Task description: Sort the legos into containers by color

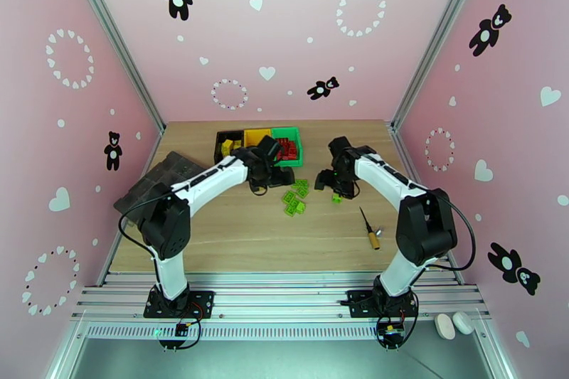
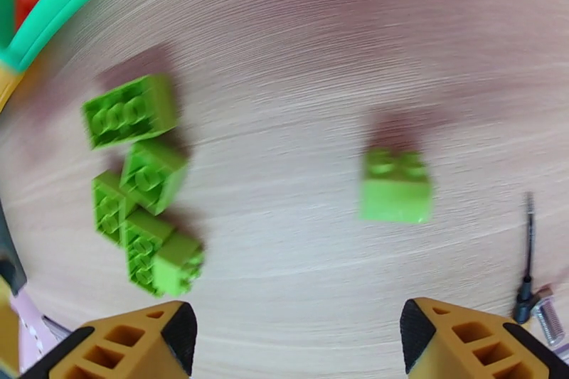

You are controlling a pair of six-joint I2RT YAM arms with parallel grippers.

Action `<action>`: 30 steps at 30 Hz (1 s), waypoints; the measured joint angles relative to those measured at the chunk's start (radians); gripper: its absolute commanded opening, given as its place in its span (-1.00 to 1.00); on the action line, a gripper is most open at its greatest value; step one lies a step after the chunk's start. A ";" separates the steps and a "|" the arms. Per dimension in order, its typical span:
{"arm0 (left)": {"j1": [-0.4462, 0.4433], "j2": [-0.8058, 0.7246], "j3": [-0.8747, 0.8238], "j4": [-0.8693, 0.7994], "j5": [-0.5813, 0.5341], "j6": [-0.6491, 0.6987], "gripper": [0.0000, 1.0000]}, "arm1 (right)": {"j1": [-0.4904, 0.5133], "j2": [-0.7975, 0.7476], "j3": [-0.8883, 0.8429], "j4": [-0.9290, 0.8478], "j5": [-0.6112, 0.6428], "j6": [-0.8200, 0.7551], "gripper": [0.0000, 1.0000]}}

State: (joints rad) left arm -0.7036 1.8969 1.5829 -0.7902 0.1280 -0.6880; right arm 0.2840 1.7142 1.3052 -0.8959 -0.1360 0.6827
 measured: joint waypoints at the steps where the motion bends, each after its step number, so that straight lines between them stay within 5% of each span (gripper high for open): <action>1: -0.015 0.010 0.008 0.005 0.000 -0.006 0.97 | -0.011 0.001 0.000 0.000 0.000 -0.003 0.57; 30: -0.004 0.052 0.002 0.021 0.015 -0.041 0.92 | -0.055 0.224 0.053 0.000 0.037 -0.063 -0.04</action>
State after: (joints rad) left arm -0.7074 1.9488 1.5852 -0.7696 0.1432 -0.7288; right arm 0.2295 1.9385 1.3586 -0.8959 -0.0994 0.6197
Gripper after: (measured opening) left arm 0.962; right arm 0.521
